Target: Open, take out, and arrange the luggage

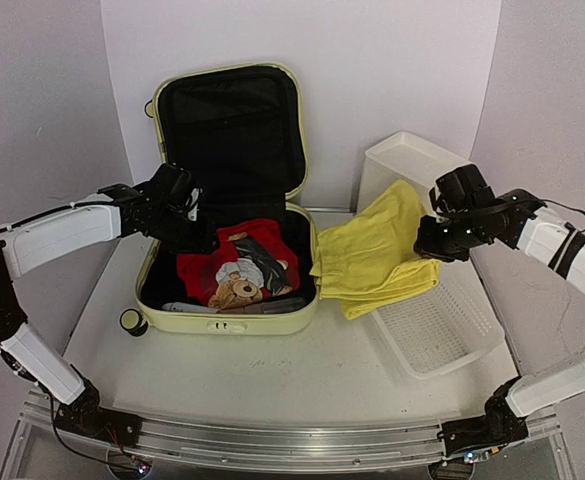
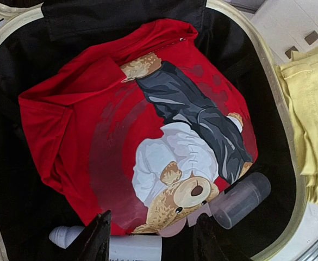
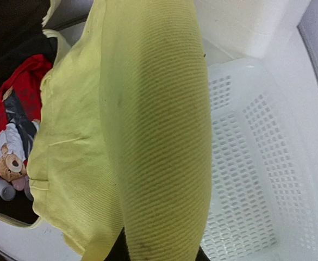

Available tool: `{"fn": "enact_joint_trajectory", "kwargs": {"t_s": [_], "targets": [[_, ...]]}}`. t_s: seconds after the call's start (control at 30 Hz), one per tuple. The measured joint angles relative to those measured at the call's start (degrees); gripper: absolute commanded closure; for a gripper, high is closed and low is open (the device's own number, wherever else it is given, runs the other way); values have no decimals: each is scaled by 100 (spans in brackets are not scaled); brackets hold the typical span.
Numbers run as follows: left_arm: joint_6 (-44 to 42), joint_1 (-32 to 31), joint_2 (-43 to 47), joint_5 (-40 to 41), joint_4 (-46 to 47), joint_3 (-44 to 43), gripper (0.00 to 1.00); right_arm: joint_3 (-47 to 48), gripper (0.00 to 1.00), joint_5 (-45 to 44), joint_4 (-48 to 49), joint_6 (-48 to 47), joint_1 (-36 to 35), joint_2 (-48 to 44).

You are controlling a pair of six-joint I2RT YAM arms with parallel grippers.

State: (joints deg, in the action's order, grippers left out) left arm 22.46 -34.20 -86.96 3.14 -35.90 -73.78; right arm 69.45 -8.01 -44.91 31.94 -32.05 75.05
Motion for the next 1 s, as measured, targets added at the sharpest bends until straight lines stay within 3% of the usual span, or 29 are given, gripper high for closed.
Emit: {"fn": "enact_joint_trajectory", "kwargs": {"t_s": [0.23,0.6,0.77,1.0], "targets": [[0,-52,-249,-50,33,-90,47,-177,91,-743,-706,-284,623,-55],[4,-413,-601,-302,7,-369,48,-267,94,-1779,-623,-546,675,1932],[107,-896,-977,-621,101,-800,47,-402,95,-1137,-221,-708,723,2039],[599,-1464,-1558,-1591,780,-946,47,-1147,100,466,914,-538,682,1810]]}}
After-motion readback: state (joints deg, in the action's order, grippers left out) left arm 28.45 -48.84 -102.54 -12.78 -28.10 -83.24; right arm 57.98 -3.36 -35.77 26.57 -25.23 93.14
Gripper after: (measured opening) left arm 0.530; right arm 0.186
